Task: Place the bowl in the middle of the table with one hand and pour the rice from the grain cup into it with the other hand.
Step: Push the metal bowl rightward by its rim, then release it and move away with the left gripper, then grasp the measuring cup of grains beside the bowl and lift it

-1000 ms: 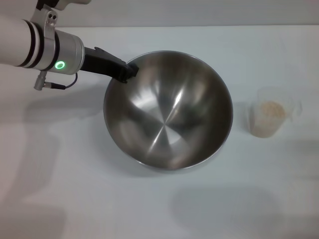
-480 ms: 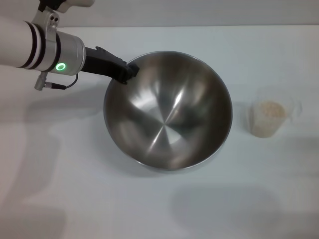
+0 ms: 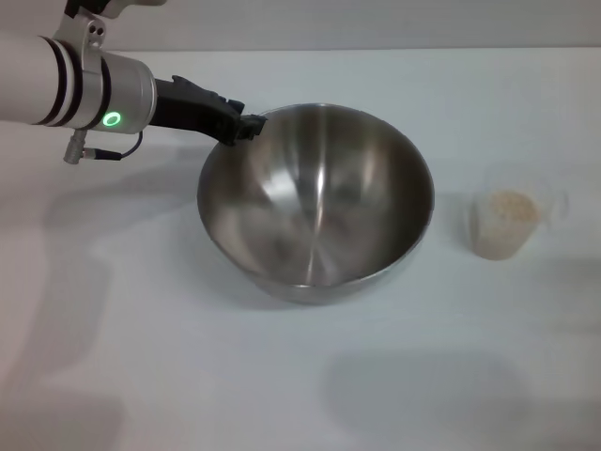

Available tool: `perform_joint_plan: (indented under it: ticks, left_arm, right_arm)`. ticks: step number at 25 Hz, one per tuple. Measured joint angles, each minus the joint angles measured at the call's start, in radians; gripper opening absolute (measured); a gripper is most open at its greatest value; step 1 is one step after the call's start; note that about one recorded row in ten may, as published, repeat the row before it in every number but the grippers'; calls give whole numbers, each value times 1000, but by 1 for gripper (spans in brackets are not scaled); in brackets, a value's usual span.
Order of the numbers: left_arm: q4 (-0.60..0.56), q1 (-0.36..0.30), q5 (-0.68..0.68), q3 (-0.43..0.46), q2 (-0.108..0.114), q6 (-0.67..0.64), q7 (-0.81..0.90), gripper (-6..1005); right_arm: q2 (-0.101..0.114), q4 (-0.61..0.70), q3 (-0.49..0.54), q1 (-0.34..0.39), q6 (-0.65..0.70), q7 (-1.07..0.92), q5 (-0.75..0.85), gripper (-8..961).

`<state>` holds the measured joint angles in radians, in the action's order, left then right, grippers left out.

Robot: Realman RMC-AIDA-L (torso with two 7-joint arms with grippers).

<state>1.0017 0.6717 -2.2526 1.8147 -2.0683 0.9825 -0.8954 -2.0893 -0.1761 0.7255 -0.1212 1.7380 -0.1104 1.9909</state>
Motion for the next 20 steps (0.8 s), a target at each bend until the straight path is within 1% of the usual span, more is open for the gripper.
perform_joint_plan:
  ticks: [1,5,8,10,12,15,17,19,20]
  left_arm:
    - [1,0,0,-1,0,-2,0,280]
    - [36,-12,0,-12,0,-13,-23,357]
    - [118,-57,1,-59,-1,-63,-39,414]
    - [181,-96,1,-100,0,-119,-40,453]
    - [259,-151,-2,-149,1,-201,-46,511]
    - [397,-269,-3,-234,2,-361,-82,627]
    - [454,-339,-4,-292,2,-494,-107,705]
    - [491,-413,-5,-365,2,-675,-122,748]
    - [500,-453,-7,-408,2,-798,-127,770]
  right_arm:
    - [0,0,1,0,0,0,0,839]
    - [0,2,3,0,0,0,0,839]
    - [0,3,3,0,0,0,0,839]
    - [0,3,4,0,0,0,0,840]
    - [0,3,5,0,-1,1,0,840]
    - [0,3,3,3,-1,2,0,840]
    - [0,3,0,4,-1,3,1,840]
    - [0,5,-3,8,-1,5,5,840]
    - [0,8,-4,10,-1,6,7,840]
